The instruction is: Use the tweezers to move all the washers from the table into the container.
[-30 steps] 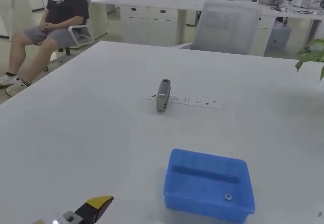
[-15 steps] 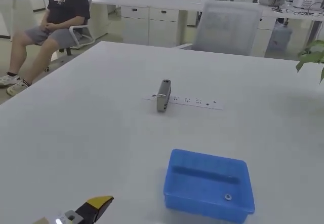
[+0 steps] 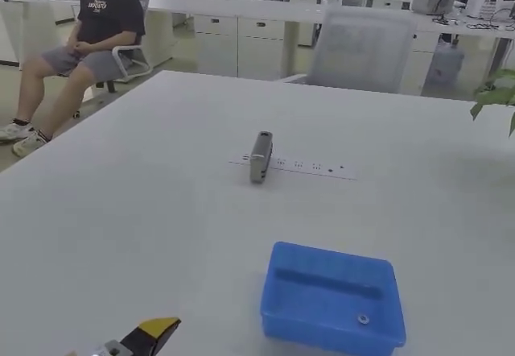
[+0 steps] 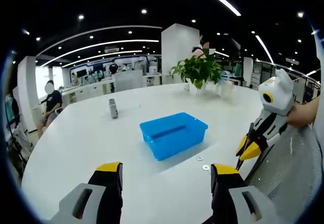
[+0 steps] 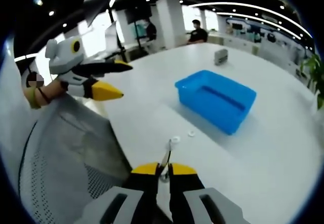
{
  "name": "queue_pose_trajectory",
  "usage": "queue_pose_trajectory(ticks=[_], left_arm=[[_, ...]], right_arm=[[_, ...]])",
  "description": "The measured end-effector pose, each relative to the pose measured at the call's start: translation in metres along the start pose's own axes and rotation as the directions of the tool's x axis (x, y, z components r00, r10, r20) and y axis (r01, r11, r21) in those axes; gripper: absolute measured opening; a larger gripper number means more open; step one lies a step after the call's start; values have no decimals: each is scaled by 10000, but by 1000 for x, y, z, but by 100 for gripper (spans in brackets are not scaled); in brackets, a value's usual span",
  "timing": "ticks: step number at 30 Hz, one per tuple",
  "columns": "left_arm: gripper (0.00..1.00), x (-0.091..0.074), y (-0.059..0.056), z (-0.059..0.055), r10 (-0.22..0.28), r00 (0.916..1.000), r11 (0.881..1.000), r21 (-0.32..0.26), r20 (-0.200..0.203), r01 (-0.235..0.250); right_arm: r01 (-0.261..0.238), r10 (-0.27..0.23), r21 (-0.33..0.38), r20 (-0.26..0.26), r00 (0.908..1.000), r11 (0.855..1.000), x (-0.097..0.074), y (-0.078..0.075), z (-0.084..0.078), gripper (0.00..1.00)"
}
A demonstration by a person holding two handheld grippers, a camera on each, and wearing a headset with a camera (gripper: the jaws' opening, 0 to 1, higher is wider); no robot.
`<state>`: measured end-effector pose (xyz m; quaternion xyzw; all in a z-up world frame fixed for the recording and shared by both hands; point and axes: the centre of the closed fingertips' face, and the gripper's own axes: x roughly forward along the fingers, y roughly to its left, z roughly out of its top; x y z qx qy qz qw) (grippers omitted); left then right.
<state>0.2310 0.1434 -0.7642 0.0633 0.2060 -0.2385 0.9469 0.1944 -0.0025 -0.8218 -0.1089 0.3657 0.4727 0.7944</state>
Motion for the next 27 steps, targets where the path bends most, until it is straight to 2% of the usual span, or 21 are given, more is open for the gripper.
queue_pose_trajectory(ticks=[3,5,8,9,12,14,22,27], left_arm=[[71,0,0,-1,9,10000,10000,5,-41,-9],[71,0,0,-1,18,10000,10000,18,-63,-18],[71,0,1,-1,36,10000,10000,6,-52,-36],[71,0,1,-1,41,10000,10000,1,-40,-41],[71,0,1,-1,56,10000,10000,-16,-40,-56],[71,0,1,-2,50,10000,10000,-25,-66,-51],[70,1,4,-4,137,9998,9999,-93,-176,-139],[70,1,0,-4,-7,9998,10000,-15,-209,7]], right_arm=[[-31,31,-123,-72,10000,9999,0,2,-1,4],[-54,37,-696,-246,9997,9976,-1,5,-2,4],[-127,25,-1700,-606,9982,9854,-2,11,-4,4],[-139,-19,-2112,-744,9972,9773,-2,13,-5,4],[-214,-17,-2675,-856,9963,9633,0,18,-6,4],[-222,9,-2739,-779,9970,9615,2,19,-4,3],[-156,9,-2158,-682,9977,9763,1,13,-4,3],[-189,60,-2082,-623,9980,9779,2,14,-4,3]])
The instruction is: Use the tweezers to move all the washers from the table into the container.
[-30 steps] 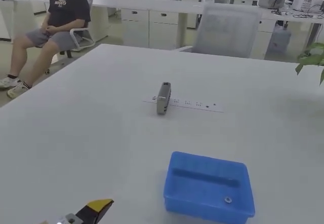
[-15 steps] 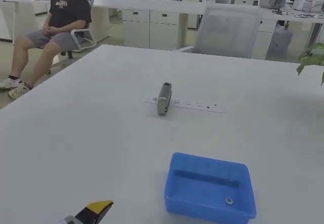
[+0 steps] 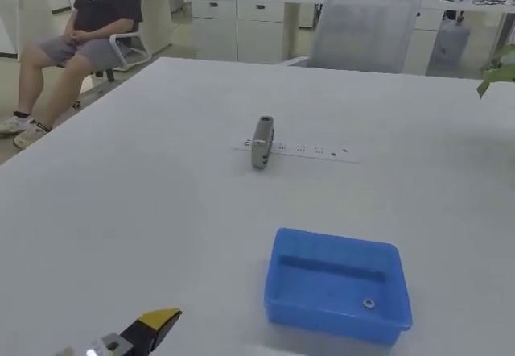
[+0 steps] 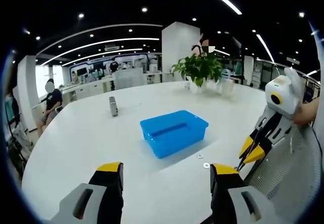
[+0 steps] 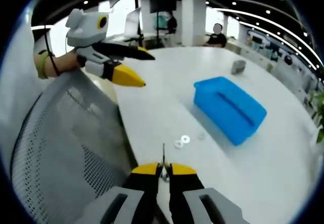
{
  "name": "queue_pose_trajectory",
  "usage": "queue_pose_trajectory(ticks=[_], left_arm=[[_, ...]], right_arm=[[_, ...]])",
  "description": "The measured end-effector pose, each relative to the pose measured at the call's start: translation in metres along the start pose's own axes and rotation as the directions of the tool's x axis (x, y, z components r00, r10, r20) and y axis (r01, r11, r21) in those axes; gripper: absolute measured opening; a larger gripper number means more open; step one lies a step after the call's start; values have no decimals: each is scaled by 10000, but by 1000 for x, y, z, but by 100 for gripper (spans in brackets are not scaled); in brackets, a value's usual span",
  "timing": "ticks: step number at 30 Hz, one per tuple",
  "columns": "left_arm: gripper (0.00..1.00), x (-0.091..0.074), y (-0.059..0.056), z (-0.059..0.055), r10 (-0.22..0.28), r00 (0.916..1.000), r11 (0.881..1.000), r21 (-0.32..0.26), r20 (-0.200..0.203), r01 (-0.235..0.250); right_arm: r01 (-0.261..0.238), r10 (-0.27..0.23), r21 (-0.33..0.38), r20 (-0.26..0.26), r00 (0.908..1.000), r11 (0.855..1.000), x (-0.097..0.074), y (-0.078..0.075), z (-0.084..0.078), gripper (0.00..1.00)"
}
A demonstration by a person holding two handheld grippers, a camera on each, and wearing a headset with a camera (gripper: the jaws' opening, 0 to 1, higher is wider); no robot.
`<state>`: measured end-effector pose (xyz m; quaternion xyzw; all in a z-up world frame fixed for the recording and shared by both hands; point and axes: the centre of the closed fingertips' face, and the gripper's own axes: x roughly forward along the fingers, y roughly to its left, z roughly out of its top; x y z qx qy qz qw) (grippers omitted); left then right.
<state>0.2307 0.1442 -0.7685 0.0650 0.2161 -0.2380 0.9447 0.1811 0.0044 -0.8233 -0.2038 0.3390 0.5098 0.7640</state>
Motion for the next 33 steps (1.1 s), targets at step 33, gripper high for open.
queue_pose_trajectory(ticks=[33], left_arm=[[68,-2,13,-7,653,9973,9977,-146,-341,-658]], right_arm=[[346,-367,133,2091,9772,9993,53,-146,115,3]])
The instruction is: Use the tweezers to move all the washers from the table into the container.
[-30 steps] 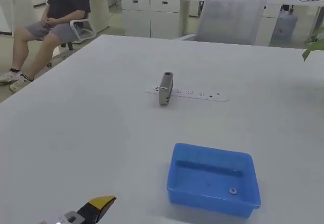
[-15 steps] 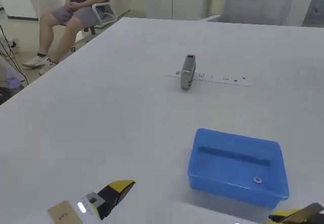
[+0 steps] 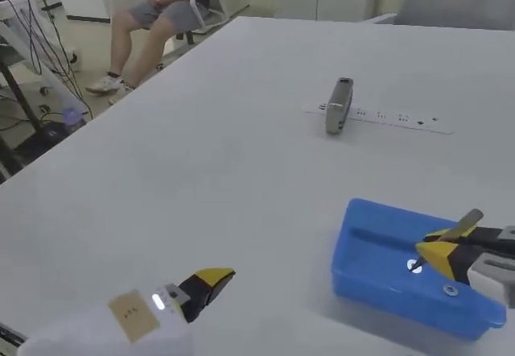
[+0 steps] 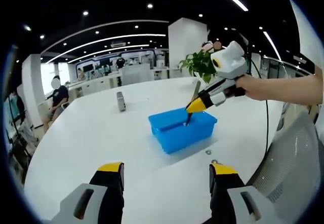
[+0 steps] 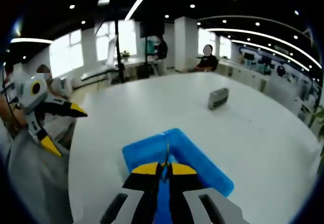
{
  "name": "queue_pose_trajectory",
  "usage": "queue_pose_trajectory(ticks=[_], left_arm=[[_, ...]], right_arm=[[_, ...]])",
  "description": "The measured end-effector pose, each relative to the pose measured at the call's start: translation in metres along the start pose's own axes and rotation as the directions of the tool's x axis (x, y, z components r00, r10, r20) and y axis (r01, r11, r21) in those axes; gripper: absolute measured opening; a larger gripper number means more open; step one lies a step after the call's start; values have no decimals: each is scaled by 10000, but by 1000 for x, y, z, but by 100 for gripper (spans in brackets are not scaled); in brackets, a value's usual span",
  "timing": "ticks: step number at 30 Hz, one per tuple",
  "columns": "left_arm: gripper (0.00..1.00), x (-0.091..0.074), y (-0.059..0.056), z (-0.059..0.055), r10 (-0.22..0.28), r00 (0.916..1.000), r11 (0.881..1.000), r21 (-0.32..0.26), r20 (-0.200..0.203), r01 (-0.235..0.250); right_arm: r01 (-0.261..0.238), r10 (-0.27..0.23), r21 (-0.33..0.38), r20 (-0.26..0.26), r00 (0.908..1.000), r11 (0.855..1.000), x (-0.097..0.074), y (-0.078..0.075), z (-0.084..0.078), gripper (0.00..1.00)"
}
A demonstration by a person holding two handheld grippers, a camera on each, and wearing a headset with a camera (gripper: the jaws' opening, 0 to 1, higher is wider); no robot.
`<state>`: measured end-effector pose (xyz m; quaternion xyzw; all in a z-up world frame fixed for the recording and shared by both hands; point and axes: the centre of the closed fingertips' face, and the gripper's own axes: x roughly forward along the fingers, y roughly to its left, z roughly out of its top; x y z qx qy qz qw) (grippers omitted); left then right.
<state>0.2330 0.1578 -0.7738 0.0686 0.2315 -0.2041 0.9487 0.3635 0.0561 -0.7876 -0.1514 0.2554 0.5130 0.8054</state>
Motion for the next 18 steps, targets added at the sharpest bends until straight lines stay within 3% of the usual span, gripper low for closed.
queue_pose_trajectory(ticks=[4,11,13,18], left_arm=[[68,0,1,0,31,10000,10000,-28,11,-31],[68,0,0,0,-19,10000,10000,-9,23,19],[68,0,1,1,-9,10000,10000,-43,85,9],[68,-1,1,3,8,9998,9999,-107,193,-6]], right_arm=[[16,-14,29,-407,9992,10000,12,-9,-8,3],[-70,97,379,-707,9974,9993,18,-15,-8,3],[39,7,401,-1146,9934,9992,16,-19,-15,3],[117,21,1046,-1302,9915,9944,11,-29,-18,3]])
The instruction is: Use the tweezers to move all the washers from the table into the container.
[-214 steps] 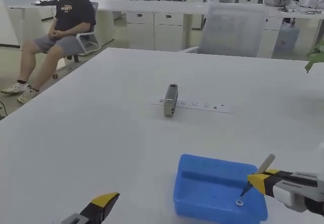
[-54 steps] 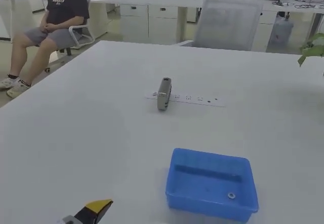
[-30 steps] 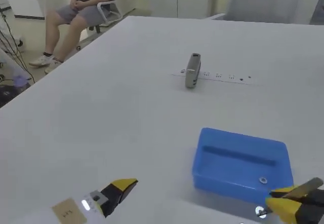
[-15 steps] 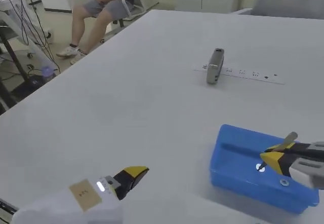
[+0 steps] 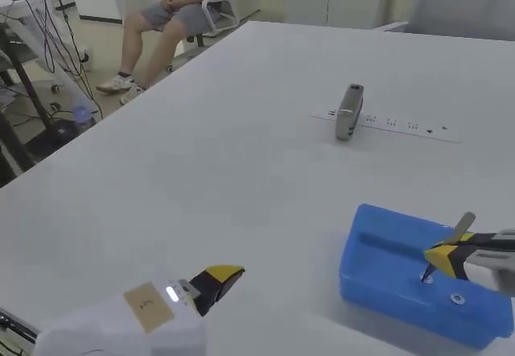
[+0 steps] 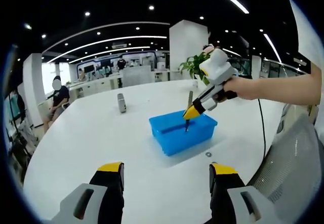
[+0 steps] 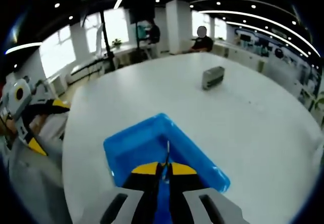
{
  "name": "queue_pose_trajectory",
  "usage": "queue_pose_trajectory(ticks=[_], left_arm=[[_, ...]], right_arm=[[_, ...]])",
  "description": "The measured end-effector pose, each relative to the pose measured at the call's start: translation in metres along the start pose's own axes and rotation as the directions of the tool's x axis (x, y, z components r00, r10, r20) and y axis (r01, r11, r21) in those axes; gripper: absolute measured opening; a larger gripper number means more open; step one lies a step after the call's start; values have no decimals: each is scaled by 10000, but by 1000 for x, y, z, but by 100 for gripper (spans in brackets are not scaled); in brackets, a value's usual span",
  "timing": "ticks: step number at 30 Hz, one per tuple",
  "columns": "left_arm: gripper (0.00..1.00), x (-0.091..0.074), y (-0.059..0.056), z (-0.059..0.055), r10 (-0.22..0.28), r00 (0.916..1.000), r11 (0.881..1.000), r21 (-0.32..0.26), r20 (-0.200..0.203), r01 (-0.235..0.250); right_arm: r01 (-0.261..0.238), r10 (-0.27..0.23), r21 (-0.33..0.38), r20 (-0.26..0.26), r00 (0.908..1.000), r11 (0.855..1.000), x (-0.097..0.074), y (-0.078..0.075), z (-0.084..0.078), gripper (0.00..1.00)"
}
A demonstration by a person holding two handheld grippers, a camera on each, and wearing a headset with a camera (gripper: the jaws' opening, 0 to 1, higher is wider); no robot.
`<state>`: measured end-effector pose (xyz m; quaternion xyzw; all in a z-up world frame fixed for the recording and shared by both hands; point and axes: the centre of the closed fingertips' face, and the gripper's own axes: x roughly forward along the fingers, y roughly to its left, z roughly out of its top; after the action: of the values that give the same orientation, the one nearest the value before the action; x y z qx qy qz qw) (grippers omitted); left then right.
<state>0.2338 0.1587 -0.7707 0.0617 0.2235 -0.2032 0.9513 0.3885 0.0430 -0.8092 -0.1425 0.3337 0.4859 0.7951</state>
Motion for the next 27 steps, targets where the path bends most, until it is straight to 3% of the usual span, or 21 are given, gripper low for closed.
queue_pose_trajectory(ticks=[5,8,13,19,21,24,27], left_arm=[[68,1,-3,-1,-120,9999,9999,63,-75,120],[69,1,-1,-2,-70,9999,10000,-11,-85,69],[69,1,-3,-1,-164,9998,9998,-82,-65,163],[69,1,-6,-2,-259,9996,9996,-58,-147,259],[69,1,-7,-2,-324,9993,9994,-82,-178,323],[68,1,-10,-1,-440,9990,9990,-67,-114,439],[68,-1,-13,7,-572,9979,9983,-43,299,573]], right_arm=[[-68,68,23,-273,9996,10000,0,-3,-2,3],[-348,366,542,-330,9988,9979,3,0,-4,3],[-400,415,319,-487,9980,9987,0,7,-7,4],[-150,123,516,530,9985,9986,-27,16,9,3],[-12,-61,677,1075,9942,9977,-43,22,16,3],[-73,-77,998,1484,9889,9950,-62,35,17,3],[-110,-85,1191,1615,9868,9928,-74,53,11,3]])
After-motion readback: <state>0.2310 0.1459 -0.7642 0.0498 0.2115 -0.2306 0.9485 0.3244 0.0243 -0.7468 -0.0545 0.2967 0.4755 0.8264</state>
